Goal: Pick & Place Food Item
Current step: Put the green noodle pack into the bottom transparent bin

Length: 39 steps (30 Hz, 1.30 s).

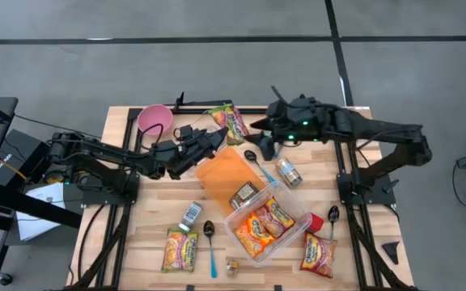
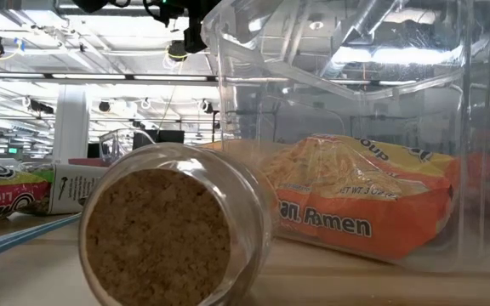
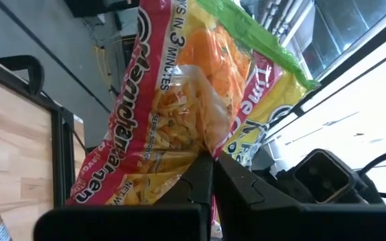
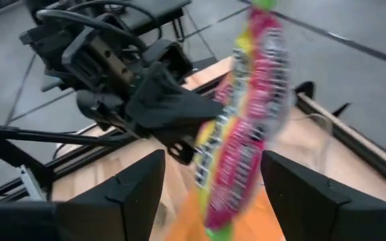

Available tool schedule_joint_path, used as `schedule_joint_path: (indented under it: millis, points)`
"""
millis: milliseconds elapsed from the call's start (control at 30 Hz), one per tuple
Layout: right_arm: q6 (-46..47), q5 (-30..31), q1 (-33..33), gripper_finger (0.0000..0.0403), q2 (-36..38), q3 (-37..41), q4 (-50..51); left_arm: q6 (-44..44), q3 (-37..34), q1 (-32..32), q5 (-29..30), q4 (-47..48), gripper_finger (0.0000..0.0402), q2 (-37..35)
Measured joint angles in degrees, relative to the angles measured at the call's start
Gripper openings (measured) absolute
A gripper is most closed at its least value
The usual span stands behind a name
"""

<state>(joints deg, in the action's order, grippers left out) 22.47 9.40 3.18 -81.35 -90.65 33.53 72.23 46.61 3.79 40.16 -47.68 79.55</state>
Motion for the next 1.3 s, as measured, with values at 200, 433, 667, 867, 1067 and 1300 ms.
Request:
schedule_joint_path:
  millis: [200,433,667,867,1067,1300]
  points:
    - [0.47,-0.51,-0.02,0.0239,-2.48,0.00,-1.63,-0.02,-0.02,0.62,0.34,0.04,0.0000,0.00]
    - [0.49,-0.45,0.68,0.0239,-2.33,-0.02,-2.69,0.00,-0.02,1.29,0.09,0.04,0.0000,0.00]
    - [0.69,-0.17,1.60,0.0239,-2.33,-0.02,-2.71,0.00,-0.02,1.31,-0.02,-0.04,0.0000,0.00]
    - [0.95,-0.17,2.35,0.0222,-2.38,-0.02,-2.29,0.01,-0.04,1.31,-0.04,-0.54,0.0000,0.00]
    - [0.93,-0.33,2.60,0.0164,-2.38,-0.02,-2.03,0.02,-0.04,1.72,-0.04,-1.74,0.0000,0.00]
    - [0.21,-0.54,2.60,0.0095,-2.38,-0.02,-1.85,0.00,-0.07,2.29,0.15,-2.23,0.0000,0.00]
